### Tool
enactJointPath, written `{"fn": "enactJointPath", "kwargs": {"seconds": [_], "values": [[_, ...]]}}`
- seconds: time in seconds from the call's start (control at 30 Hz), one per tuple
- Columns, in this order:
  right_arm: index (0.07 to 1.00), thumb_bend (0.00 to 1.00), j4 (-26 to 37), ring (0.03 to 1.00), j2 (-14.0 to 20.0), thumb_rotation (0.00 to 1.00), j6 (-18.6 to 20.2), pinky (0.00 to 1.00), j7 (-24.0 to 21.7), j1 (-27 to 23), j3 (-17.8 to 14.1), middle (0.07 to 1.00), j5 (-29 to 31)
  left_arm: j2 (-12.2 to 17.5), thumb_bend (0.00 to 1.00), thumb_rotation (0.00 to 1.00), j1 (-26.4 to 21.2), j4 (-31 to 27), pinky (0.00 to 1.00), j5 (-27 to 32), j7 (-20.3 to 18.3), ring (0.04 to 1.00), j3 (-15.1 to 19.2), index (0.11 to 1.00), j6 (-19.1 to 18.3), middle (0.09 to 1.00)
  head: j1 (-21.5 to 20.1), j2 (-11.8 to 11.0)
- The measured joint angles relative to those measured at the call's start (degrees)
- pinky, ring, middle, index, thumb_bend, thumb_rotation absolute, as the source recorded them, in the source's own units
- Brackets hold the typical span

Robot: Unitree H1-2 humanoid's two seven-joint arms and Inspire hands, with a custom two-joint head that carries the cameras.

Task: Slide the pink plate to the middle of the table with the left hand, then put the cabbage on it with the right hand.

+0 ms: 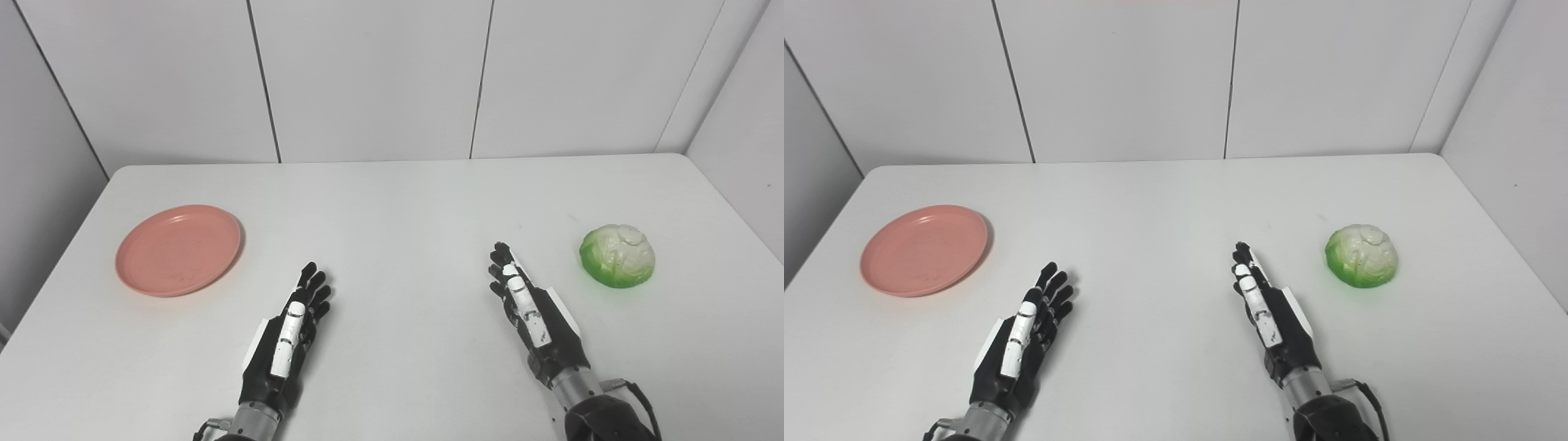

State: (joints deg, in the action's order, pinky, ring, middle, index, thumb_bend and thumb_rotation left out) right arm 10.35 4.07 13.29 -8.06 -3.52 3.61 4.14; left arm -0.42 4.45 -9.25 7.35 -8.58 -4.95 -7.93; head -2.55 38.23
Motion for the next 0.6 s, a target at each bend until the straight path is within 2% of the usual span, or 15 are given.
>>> {"fn": "enactJointPath", "kwargs": {"seconds": [0.37, 0.6], "values": [[1.000, 0.23, -0.8, 0.994, 0.2, 1.00, -0.1, 0.98, 0.0, 0.0, 0.0, 0.996, -0.4, 0.3, 0.50, 1.00, -0.1, 1.5, 0.97, -0.8, -0.1, 0.970, -0.1, 0.992, 2.3, 0.989, 0.5, 0.4], [0.998, 0.22, -1.0, 0.989, 0.4, 1.00, -0.3, 0.97, 0.0, -0.1, 0.0, 0.994, -0.6, 0.3, 0.50, 1.00, -0.3, 1.8, 0.97, -1.4, -0.1, 0.969, -0.1, 0.990, 2.4, 0.986, 1.0, 0.6]]}}
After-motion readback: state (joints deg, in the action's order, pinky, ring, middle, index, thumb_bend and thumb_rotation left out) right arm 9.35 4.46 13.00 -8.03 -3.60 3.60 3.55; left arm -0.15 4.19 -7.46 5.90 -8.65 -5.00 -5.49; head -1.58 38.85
